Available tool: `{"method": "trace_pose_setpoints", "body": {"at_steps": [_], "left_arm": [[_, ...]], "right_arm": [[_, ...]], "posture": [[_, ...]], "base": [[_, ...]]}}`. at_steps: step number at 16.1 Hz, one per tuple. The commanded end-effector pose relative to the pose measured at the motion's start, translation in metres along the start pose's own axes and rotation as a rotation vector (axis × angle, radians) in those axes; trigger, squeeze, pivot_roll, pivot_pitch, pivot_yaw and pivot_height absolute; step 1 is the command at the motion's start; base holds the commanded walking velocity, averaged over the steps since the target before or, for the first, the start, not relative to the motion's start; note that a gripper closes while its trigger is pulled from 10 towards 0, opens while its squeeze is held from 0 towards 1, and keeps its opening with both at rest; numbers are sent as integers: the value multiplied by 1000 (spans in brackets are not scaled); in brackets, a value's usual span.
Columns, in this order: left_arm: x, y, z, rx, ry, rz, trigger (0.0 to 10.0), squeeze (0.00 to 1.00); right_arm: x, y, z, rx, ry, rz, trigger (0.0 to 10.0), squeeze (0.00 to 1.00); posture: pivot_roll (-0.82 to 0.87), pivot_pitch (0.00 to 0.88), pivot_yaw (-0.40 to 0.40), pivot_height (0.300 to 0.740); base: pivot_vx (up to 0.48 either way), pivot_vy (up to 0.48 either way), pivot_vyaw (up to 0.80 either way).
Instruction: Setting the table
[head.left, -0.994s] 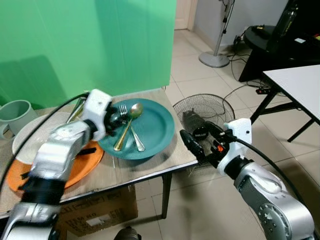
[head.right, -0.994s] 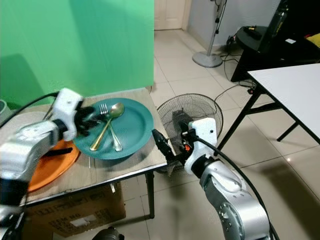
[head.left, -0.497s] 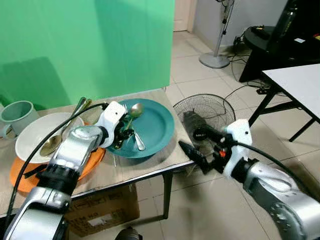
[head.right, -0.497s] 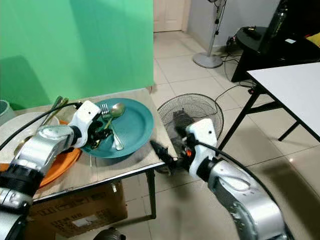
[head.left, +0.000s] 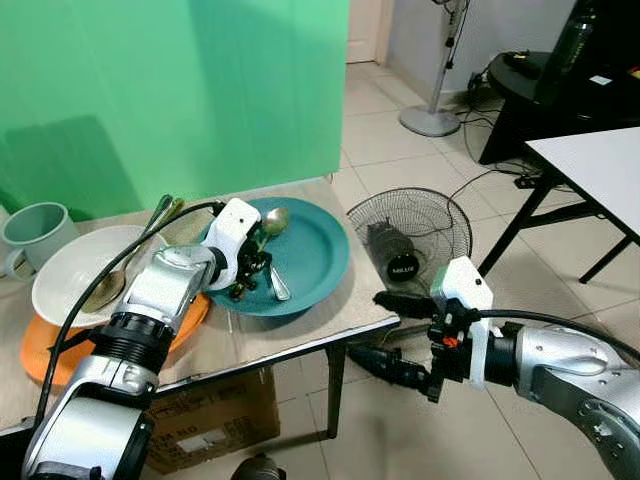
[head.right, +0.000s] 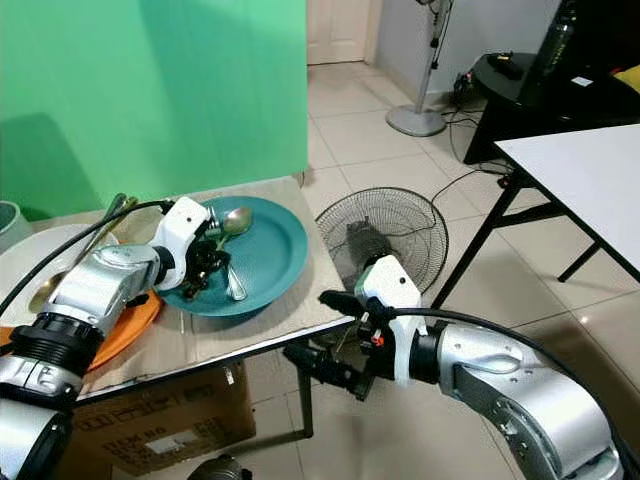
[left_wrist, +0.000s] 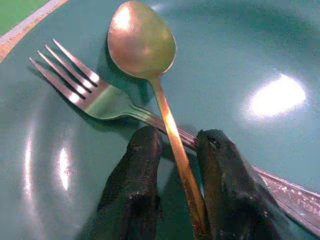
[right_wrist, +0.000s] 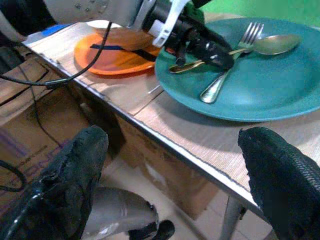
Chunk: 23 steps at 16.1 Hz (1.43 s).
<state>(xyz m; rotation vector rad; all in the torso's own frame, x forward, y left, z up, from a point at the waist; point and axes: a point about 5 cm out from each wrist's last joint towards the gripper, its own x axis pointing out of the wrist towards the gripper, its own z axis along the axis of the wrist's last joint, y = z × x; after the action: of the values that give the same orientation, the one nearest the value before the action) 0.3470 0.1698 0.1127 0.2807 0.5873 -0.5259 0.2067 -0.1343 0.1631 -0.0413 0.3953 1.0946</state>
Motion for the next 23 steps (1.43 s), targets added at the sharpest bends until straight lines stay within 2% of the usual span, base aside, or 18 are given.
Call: {"method": "trace_pose_setpoints", "body": {"at_steps": [1, 8, 13, 15, 16, 17, 19, 21, 23], "left_arm": [[-1, 5, 1, -9, 15, 33, 0, 0], [-1, 8, -3, -13, 54, 53, 0, 0], [-2, 11, -3, -25, 41, 77, 0, 0], [-3, 9, 8, -51, -42, 66, 0, 0], [-6, 5, 20, -91, -133, 26, 0, 0], [-9, 2, 27, -115, -184, -4, 0, 0], [-13, 0, 30, -148, -223, -25, 0, 0], [-29, -2, 34, -275, -325, -26, 0, 0], [-37, -6, 40, -336, -397, -56, 0, 0]], "right_arm": [[-2, 1, 5, -20, 2, 22, 10000, 0], [-1, 3, 4, -15, 31, 62, 10000, 0], [0, 3, 3, -15, 33, 60, 10000, 0], [1, 2, 4, -17, 27, 52, 10000, 0], [0, 1, 5, -20, 15, 38, 10000, 0], [0, 0, 7, -23, 6, 28, 10000, 0], [0, -1, 10, -22, -19, 12, 10000, 0], [1, 0, 13, -6, -56, -6, 10000, 0], [4, 2, 12, 9, -74, -12, 10000, 0]], "posture": [[90, 0, 9, 727], [97, 0, 11, 727], [100, 0, 13, 727], [100, 0, 16, 727], [99, 0, 19, 727], [94, 0, 26, 727], [92, 0, 29, 727], [93, 0, 31, 727], [95, 0, 29, 727]], "base": [[0, 0, 0], [0, 0, 0], [0, 0, 0], [0, 0, 0], [0, 0, 0], [0, 0, 0], [0, 0, 0], [0, 0, 0], [0, 0, 0]]}}
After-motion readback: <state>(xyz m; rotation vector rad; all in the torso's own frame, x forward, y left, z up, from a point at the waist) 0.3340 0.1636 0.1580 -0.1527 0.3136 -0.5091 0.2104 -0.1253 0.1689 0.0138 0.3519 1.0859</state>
